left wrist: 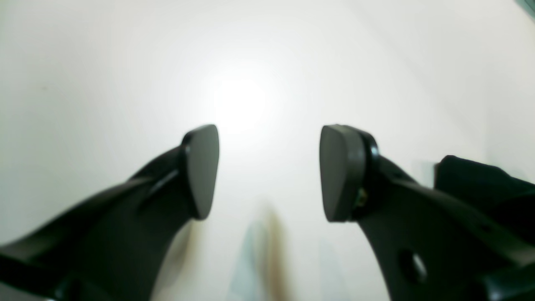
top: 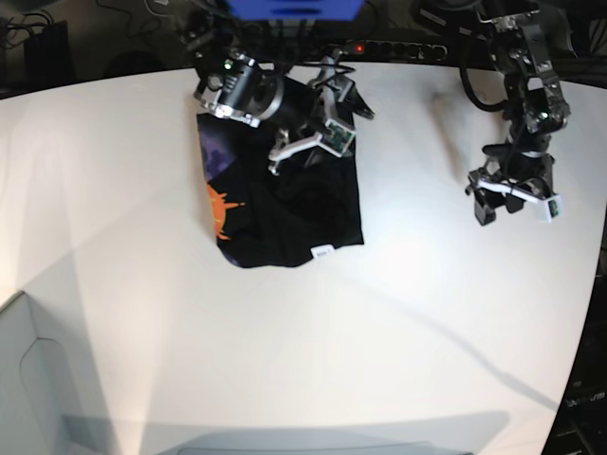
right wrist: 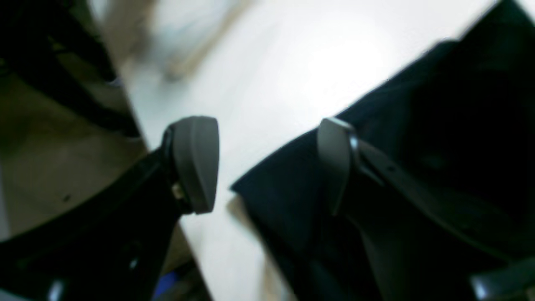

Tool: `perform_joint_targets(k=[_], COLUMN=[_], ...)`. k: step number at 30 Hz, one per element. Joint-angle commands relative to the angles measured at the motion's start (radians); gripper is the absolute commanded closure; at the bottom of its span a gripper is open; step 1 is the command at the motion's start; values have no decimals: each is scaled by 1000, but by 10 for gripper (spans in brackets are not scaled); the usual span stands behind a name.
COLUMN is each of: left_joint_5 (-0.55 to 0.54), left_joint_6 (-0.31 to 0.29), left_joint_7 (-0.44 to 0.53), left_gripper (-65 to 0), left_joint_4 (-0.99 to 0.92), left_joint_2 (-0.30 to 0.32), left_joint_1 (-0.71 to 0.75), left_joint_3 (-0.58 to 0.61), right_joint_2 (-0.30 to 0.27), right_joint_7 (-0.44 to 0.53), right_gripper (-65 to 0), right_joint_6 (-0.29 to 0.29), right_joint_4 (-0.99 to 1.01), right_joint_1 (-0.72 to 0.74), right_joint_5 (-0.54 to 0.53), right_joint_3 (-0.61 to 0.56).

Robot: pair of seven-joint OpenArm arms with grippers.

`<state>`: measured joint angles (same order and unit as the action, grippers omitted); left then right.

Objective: Fold the T-shirt properly
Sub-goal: 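Lay the folded end down and pull the right gripper back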

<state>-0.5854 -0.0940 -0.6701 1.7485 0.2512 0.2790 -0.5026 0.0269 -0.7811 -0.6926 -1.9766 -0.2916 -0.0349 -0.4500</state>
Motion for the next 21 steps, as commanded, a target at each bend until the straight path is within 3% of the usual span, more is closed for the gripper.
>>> perform_joint_targets(k=[1, 11, 16, 21], left_joint_5=[-6, -6, -6, -6], left_joint_6=[-10, -10, -10, -8], left_joint_7=[20, 20, 20, 20], left_gripper=[-373, -373, -374, -374], left_joint_4=[18, 18, 18, 18], left_joint_2=[12, 12, 12, 12], left_joint_1=[-10, -11, -11, -13], left_joint_3=[-8, -8, -6, -3], right_joint_2=[3, 9, 6, 3], right_joint_7=[24, 96, 94, 99], right_gripper=[-381, -381, -384, -384], right_joint_6=[-6, -6, -6, -6], right_joint_4=[-36, -51, -45, 64], right_joint_1=[7, 18, -21, -42], right_joint_5=[-15, -16, -16, -16], right_joint_3=[23, 305, 302, 145])
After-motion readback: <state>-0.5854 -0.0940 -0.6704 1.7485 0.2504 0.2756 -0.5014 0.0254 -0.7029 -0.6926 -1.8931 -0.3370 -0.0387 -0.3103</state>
